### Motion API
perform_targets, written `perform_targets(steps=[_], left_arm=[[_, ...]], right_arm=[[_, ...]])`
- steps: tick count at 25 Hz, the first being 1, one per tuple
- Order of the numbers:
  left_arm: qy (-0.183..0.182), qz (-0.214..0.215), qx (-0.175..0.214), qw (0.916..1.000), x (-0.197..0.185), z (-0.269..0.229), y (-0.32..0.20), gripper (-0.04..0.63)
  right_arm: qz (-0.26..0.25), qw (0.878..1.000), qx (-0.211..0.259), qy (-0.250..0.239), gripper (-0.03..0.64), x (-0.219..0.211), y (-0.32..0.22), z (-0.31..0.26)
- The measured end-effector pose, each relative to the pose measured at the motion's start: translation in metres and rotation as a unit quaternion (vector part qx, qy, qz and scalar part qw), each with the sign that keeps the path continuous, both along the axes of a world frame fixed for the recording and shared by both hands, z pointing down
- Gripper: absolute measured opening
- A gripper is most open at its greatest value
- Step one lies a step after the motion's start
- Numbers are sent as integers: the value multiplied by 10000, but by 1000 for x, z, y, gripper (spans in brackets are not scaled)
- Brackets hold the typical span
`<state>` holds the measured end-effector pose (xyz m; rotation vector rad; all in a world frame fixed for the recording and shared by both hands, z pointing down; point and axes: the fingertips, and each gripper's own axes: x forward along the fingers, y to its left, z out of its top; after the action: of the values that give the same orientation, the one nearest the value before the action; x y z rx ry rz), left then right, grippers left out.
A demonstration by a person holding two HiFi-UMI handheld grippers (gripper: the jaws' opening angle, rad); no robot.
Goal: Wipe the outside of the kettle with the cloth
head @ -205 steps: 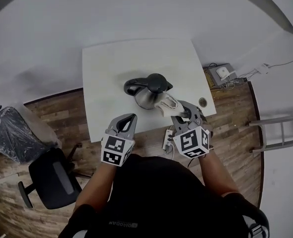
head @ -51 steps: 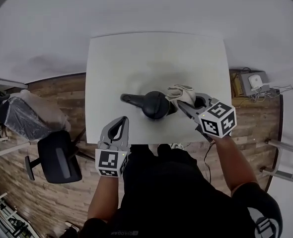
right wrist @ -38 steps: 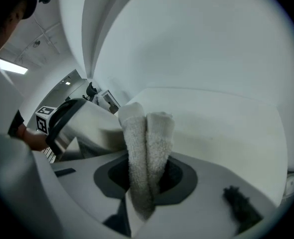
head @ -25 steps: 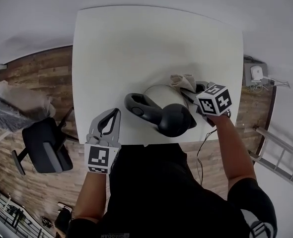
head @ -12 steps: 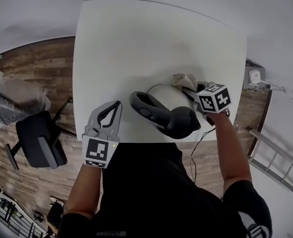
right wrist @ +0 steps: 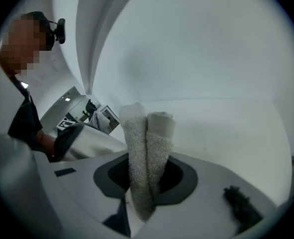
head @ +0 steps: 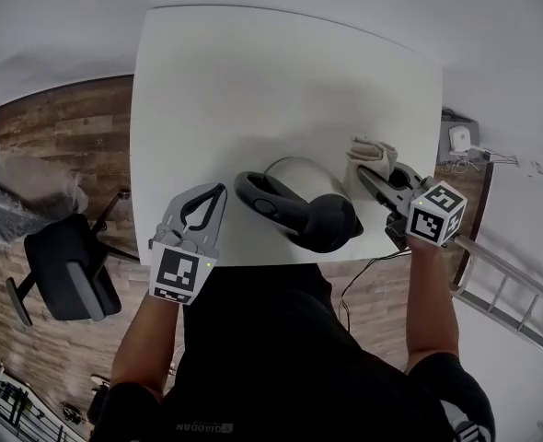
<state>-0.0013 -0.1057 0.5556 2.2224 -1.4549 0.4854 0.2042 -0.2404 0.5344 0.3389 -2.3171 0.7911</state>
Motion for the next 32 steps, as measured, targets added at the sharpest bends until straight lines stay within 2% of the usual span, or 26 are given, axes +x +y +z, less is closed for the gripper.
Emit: perform_targets(steps=[2, 4, 6, 8, 11, 16, 20, 26, 32], left_arm=[[70, -210, -27, 9998, -7, 1, -1, 7], [113, -412, -38, 9991, -18, 2, -2, 8], [140, -440, 67, 9989, -21, -3, -3, 8], [183, -381, 189, 9989, -19, -10, -2, 8], [250, -357, 282, 9987, -17, -16, 2, 8], [405, -370, 261, 9982, -14, -17, 9, 8], [354, -78, 271, 9990, -4, -15, 17, 7], [458, -118, 219, 9986, -6, -8, 23, 8], [639, -22, 200, 9978, -1, -10, 25, 8]], right_arm=[[-725, 9954, 625, -17, 95, -15, 7, -43], [-1689, 9771, 1290, 134, 95, -33, 19, -79], [-2605, 9481, 1794, 332, 95, -52, 34, -104], [-3366, 9159, 2109, 587, 95, -63, 44, -111], [-4116, 8761, 2362, 852, 95, -76, 52, -103], [-4870, 8309, 2349, 1315, 95, -93, 58, -83], [-5329, 8036, 2213, 1458, 95, -106, 59, -70], [-5815, 7745, 1897, 1610, 95, -122, 59, -37], [-6175, 7514, 1540, 1741, 95, -137, 64, 2]])
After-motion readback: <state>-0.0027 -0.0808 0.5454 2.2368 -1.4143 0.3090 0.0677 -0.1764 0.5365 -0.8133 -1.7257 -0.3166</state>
